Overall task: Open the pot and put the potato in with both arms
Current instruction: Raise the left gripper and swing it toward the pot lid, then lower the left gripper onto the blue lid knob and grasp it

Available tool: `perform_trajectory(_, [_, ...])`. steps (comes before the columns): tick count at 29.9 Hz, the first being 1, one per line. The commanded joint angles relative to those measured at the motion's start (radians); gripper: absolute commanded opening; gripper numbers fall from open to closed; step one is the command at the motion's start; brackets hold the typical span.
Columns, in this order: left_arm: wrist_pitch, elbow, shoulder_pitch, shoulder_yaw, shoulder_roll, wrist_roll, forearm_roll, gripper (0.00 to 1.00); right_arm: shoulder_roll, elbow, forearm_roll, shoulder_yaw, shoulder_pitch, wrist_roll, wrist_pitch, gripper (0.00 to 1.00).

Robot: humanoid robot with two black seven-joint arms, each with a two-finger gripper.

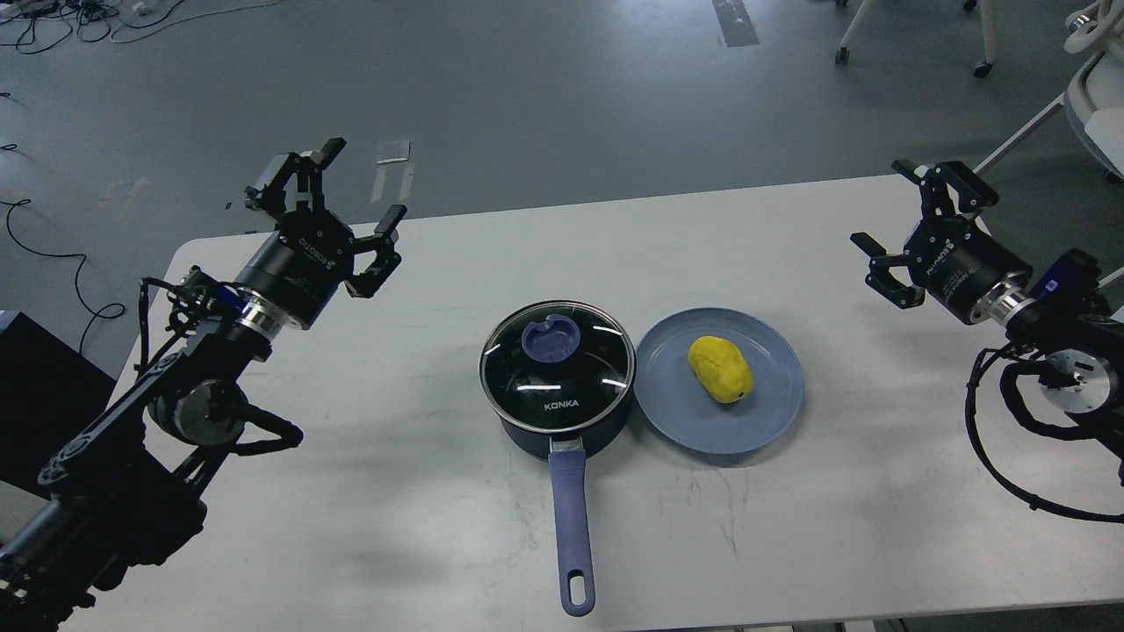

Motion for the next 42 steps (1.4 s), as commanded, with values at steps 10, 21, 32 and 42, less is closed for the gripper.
perform_trajectory(10, [-0.005,-0.293,-0.085,0.003,0.120,-0.065,0.416,0.98,0.000,0.001,0.000,-0.004,0.000,0.000,0.000,1.00])
perform_trajectory(21, [-0.048,-0.542,-0.269,0.113,0.165,-0.065,1.146,0.98,0.000,0.002,-0.002,-0.004,0.000,0.000,0.000,1.00])
perform_trajectory(32, [-0.022,-0.386,-0.427,0.459,0.074,-0.102,1.677,0.98,-0.015,0.007,-0.002,-0.007,-0.005,0.000,0.000,1.00])
perform_trajectory(42, [-0.017,-0.287,-0.427,0.529,0.033,-0.099,1.736,0.98,-0.015,0.007,-0.002,-0.007,-0.006,0.000,0.000,1.00])
